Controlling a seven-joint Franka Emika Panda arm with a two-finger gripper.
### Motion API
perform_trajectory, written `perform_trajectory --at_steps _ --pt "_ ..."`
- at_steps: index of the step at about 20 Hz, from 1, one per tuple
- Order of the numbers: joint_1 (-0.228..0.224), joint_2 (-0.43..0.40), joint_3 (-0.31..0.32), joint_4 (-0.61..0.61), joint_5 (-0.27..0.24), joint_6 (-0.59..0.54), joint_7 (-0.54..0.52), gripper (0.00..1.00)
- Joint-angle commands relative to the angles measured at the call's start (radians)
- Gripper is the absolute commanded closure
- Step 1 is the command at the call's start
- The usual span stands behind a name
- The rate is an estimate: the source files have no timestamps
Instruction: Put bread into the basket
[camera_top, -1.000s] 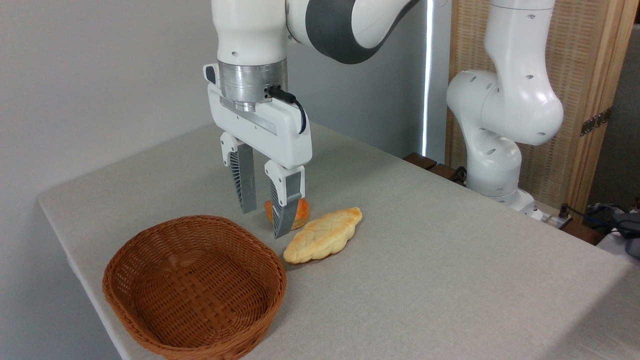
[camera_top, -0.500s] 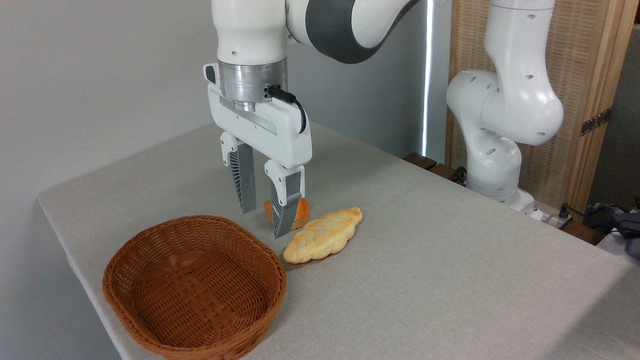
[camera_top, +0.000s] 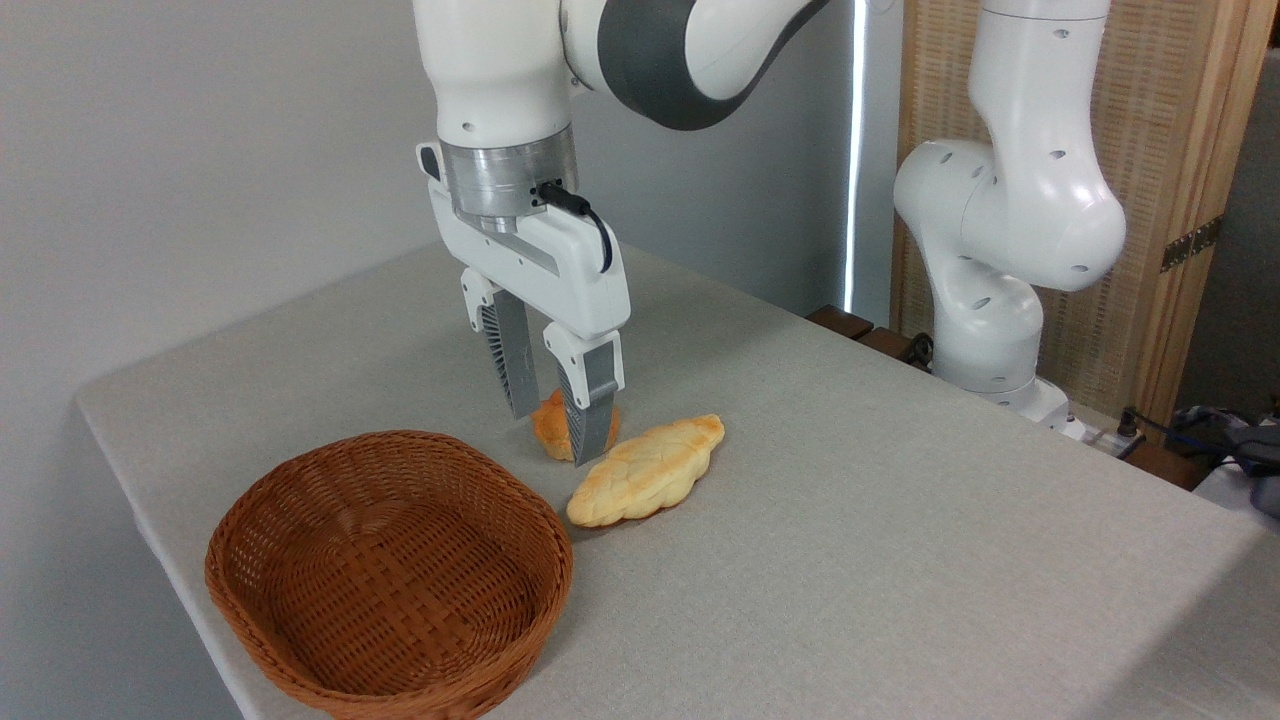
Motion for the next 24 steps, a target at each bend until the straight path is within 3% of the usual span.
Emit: perform_trajectory --at_steps 1,12,18,24 --pt "-0.058 -0.009 0.004 -0.038 -0.008 -0.009 0.018 0.00" --pt "-0.275 -0.022 0.004 -0.135 -0.003 0.002 0.150 0.00" --pt "-0.283 -0.009 0.006 -0.167 0.028 0.004 0.226 0.00" --pt "-0.295 0.016 0.004 -0.169 0.043 0.004 0.234 0.00"
